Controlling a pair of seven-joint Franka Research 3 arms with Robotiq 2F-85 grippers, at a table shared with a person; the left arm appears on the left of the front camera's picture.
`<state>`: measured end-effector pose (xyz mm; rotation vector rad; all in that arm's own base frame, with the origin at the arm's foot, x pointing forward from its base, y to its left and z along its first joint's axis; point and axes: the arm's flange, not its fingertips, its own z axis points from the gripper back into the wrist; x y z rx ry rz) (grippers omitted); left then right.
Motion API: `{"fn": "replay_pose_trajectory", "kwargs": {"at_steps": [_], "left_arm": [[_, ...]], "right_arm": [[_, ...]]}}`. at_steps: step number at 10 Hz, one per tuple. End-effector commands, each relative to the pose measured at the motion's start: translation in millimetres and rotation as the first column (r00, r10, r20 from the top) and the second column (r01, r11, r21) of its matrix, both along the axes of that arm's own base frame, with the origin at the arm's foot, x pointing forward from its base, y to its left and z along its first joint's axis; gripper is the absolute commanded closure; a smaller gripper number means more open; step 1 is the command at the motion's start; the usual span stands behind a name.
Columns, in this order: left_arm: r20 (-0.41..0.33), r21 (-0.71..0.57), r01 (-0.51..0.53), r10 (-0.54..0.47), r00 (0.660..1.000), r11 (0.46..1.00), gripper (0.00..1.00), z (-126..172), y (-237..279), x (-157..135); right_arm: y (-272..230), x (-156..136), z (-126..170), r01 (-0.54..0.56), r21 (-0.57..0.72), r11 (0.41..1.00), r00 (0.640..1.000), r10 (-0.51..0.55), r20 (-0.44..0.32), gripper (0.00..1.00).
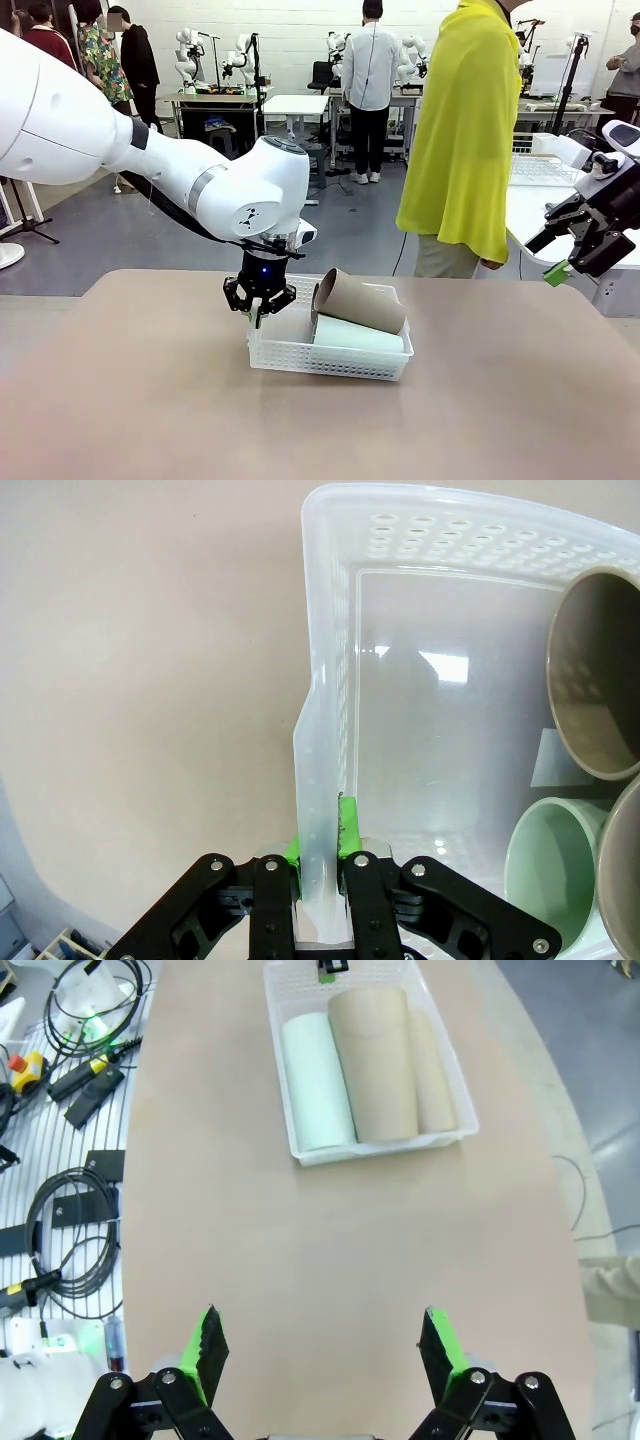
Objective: Clean and organize the cups into the basket.
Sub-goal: Move the Organizing basket back to the left side of the table.
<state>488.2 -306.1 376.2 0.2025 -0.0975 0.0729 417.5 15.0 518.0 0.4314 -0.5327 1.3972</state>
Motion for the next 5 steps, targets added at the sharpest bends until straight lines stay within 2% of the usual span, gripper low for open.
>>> {"fn": "replay_pose_trajectory", "kwargs": {"at_steps": [1, 5], "left_arm": [[-0.003, 0.006, 0.003, -0.003, 1.000, 1.000, 1.00, -1.9, 1.2, -1.3], [-0.003, 0.006, 0.003, -0.003, 1.000, 1.000, 1.00, -1.9, 1.2, -1.3]], "right_arm": [[2.0, 2.4, 2.1, 0.016, -0.009, 1.000, 1.000, -0.016, -0.007, 0.00], [0.0, 0.0, 0.0, 0.001, 0.000, 1.000, 1.000, -0.001, -0.001, 0.00]]}}
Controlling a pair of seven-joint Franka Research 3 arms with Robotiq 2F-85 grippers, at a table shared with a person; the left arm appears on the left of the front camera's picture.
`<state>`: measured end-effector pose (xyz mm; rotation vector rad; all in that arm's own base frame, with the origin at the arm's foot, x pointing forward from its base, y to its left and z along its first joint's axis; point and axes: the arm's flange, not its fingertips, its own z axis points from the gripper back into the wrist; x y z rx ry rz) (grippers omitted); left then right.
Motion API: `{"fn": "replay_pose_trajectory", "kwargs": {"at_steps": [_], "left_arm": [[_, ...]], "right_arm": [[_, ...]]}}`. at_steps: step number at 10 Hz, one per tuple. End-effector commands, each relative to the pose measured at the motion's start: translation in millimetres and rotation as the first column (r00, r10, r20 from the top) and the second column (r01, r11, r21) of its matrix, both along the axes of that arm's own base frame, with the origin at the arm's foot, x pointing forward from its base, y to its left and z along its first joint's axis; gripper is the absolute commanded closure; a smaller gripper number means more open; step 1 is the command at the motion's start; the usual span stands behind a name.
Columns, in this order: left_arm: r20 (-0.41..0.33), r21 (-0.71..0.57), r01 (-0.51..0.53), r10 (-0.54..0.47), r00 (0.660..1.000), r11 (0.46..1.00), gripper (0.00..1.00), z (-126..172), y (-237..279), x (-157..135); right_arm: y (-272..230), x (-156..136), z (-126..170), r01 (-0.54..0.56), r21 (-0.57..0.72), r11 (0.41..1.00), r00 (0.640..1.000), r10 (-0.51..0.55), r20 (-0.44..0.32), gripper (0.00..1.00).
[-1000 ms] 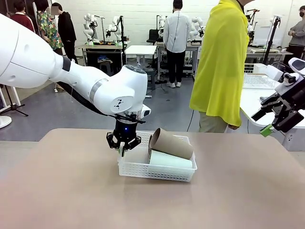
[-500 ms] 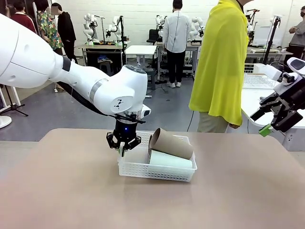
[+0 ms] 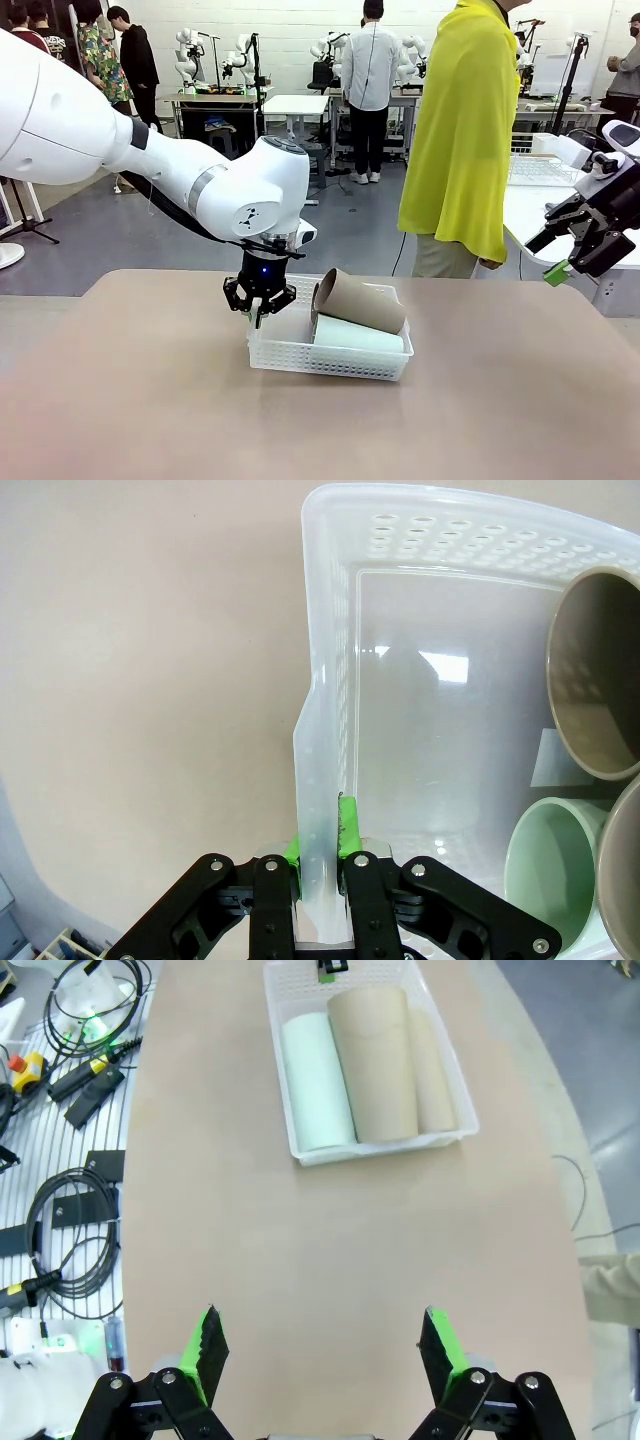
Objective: Clean and organize the cups into the basket.
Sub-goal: Move the Organizing basket back to the left side of the table.
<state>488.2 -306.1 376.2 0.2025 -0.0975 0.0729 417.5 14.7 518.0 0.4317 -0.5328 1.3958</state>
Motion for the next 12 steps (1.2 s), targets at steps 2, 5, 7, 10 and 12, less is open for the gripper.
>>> {"fn": "replay_pose_trajectory", "kwargs": {"at_steps": [2, 5, 7, 10, 12], "left_arm": [[-0.003, 0.006, 0.003, -0.003, 1.000, 1.000, 1.00, -1.9, 1.2, -1.3], [-0.003, 0.006, 0.003, -0.003, 1.000, 1.000, 1.00, -1.9, 1.2, -1.3], [-0.003, 0.006, 0.003, -0.003, 1.000, 1.000, 1.00, -1.9, 1.2, -1.3], [-0.003, 0.006, 0.003, -0.003, 1.000, 1.000, 1.00, -1.9, 1.2, -1.3], [-0.003, 0.006, 0.003, -0.003, 1.000, 1.000, 1.00, -1.9, 1.2, -1.3]], "right_arm": [[-63.5, -16.2, 8.2, 0.333, 0.289, 0.898, 0.924, -0.249, -0.291, 0.00], [-132.2, -34.6, -2.6, 0.610, 0.342, 0.715, 0.695, -0.275, -0.664, 0.00], [-183.0, -49.2, -14.8, 0.730, 0.314, 0.607, 0.570, -0.289, -0.769, 0.00], [-260.0, -87.9, -45.3, 0.869, 0.269, 0.415, 0.411, -0.303, -0.860, 0.00], [-286.6, -103.8, -68.3, 0.902, 0.255, 0.348, 0.358, -0.273, -0.893, 0.00]]}}
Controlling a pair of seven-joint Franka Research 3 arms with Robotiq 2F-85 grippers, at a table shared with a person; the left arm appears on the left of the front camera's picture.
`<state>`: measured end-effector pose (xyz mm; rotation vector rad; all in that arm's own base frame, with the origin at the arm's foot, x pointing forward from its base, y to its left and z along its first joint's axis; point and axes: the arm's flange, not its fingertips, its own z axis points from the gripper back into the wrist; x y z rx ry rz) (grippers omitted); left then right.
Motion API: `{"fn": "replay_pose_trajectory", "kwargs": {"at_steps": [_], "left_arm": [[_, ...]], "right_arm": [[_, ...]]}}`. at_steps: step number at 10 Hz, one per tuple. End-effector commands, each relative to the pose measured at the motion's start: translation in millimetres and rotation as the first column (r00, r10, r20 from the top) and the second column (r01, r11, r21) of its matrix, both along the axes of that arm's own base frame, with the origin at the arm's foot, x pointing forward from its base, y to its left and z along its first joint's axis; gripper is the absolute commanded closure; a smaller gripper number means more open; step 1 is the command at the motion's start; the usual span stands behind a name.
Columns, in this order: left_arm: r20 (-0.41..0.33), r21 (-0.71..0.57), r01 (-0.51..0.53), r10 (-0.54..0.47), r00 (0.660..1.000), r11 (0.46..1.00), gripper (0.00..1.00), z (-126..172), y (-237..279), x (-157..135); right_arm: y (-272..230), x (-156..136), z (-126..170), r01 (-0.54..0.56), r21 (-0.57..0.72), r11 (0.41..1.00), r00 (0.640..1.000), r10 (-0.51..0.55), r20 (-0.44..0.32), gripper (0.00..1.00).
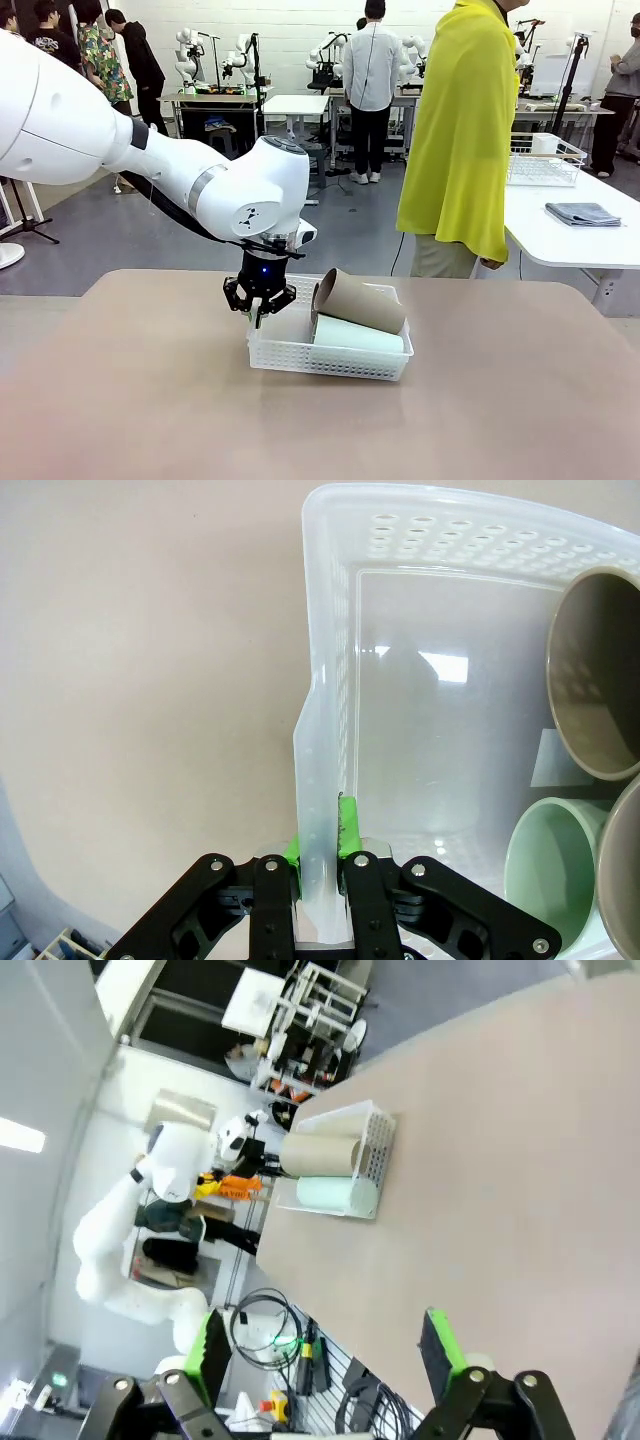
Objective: Clean and organize the cups into the basket.
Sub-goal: Move the Organizing basket back to the left side of the table.
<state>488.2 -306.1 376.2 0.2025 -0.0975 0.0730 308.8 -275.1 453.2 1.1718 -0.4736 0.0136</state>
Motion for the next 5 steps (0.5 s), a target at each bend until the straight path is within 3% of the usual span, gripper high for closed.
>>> {"fn": "replay_pose_trajectory", "kwargs": {"at_steps": [1, 2, 3, 5], "left_arm": [[-0.003, 0.006, 0.003, -0.003, 1.000, 1.000, 1.00, -1.9, 1.2, -1.4], [-0.003, 0.006, 0.003, -0.003, 1.000, 1.000, 1.00, -1.9, 1.2, -1.4], [-0.003, 0.006, 0.003, -0.003, 1.000, 1.000, 1.00, -1.9, 1.2, -1.4], [-0.003, 0.006, 0.003, -0.003, 1.000, 1.000, 1.00, -1.9, 1.2, -1.4]], "right_arm": [[-0.5, 3.4, -6.8, -0.011, 0.088, 0.996, 1.000, 0.013, -0.014, 0.00], [3.1, 7.6, -2.2, -0.045, 0.077, 0.996, 0.999, 0.046, -0.014, 0.00], [-4.7, -4.1, -8.3, 0.004, 0.026, 1.000, 1.000, -0.003, -0.019, 0.00], [-4.7, -4.1, -8.3, 0.004, 0.026, 1.000, 1.000, -0.003, -0.019, 0.00]]}}
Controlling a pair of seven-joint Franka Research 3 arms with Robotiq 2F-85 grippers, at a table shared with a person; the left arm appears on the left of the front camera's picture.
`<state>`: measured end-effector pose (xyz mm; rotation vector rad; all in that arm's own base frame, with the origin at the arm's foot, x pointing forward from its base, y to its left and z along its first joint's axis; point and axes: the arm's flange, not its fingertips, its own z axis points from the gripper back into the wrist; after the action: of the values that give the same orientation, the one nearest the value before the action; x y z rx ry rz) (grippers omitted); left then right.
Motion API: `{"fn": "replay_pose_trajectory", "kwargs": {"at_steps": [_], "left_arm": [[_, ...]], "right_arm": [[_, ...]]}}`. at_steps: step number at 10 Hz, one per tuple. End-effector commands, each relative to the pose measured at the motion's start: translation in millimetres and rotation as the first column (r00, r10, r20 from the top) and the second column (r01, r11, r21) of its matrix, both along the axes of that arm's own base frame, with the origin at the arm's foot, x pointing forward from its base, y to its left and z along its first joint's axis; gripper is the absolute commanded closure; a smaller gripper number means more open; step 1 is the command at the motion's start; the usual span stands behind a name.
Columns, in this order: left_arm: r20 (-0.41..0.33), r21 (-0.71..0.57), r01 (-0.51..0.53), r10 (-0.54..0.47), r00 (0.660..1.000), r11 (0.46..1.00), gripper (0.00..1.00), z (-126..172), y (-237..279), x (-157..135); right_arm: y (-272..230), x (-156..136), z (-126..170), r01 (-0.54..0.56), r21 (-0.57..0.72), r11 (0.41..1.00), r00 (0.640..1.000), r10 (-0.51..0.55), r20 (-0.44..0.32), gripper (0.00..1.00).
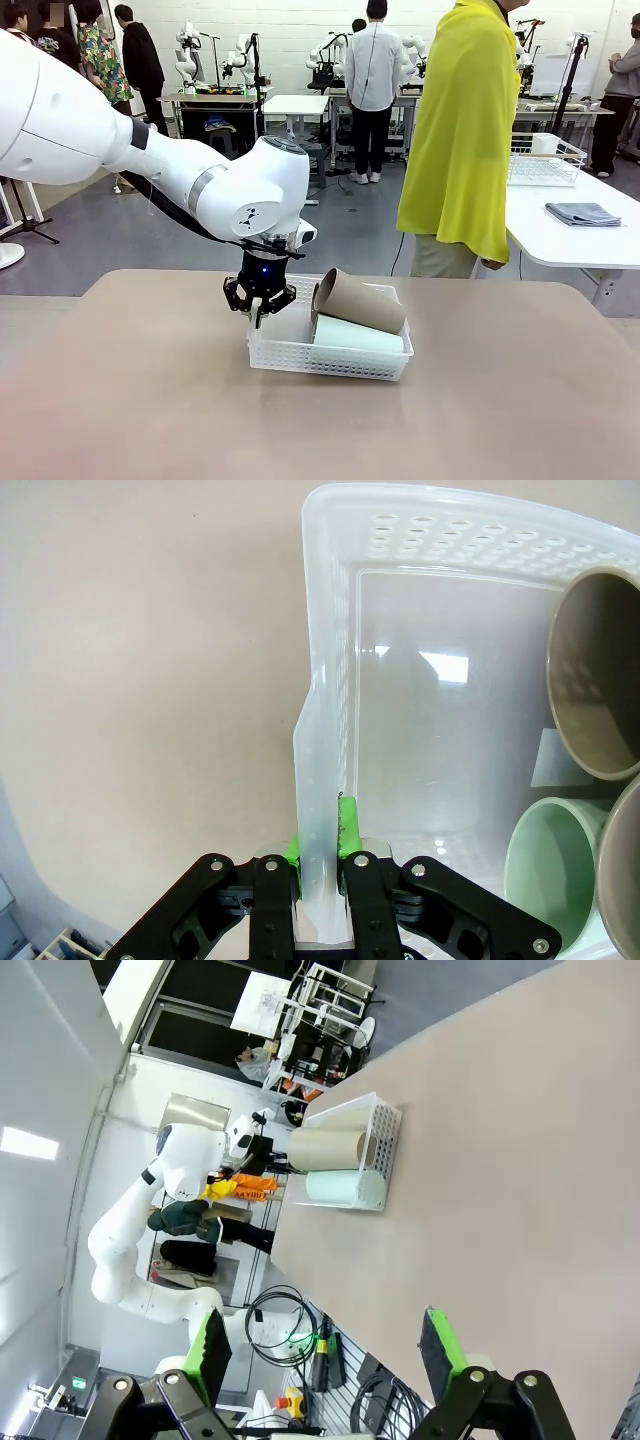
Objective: Clean and organize the cups into the basket.
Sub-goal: Move the Organizing basket back to the left side of the table.
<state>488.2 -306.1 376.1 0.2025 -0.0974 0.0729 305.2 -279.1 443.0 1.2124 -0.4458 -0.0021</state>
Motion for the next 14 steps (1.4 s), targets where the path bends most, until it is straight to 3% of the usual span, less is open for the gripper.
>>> {"fn": "replay_pose_trajectory", "kwargs": {"at_steps": [1, 4, 6, 8, 11, 14], "left_arm": [[-0.003, 0.006, 0.003, -0.003, 1.000, 1.000, 1.00, -1.9, 1.2, -1.3], [-0.015, -0.013, 0.007, -0.008, 1.000, 1.000, 0.94, 3.2, 19.8, 8.3], [-0.082, -0.026, -0.041, 0.039, 0.996, 0.999, 0.94, -1.2, 84.0, 25.9], [-0.163, -0.029, 0.003, -0.007, 0.987, 1.000, 0.94, -0.1, 152.2, 22.5], [-0.147, -0.036, 0.059, -0.063, 0.987, 0.998, 0.94, 18.4, 233.9, 0.2], [-0.087, -0.049, 0.014, -0.018, 0.996, 0.999, 0.94, 32.9, 297.7, -25.2]], "right_arm": [[-0.7, -0.5, 2.0, 0.015, -0.014, 1.000, 1.000, -0.014, 0.008, 0.00], [-0.7, -0.5, 2.0, 0.015, -0.014, 1.000, 1.000, -0.014, 0.008, 0.00], [-0.7, -0.5, 2.0, 0.015, -0.014, 1.000, 1.000, -0.014, 0.008, 0.00], [-0.7, -0.5, 2.0, 0.015, -0.014, 1.000, 1.000, -0.014, 0.008, 0.00], [-0.7, -0.5, 2.0, 0.015, -0.014, 1.000, 1.000, -0.014, 0.008, 0.00], [-0.7, -0.5, 2.0, 0.015, -0.014, 1.000, 1.000, -0.014, 0.008, 0.00]]}}
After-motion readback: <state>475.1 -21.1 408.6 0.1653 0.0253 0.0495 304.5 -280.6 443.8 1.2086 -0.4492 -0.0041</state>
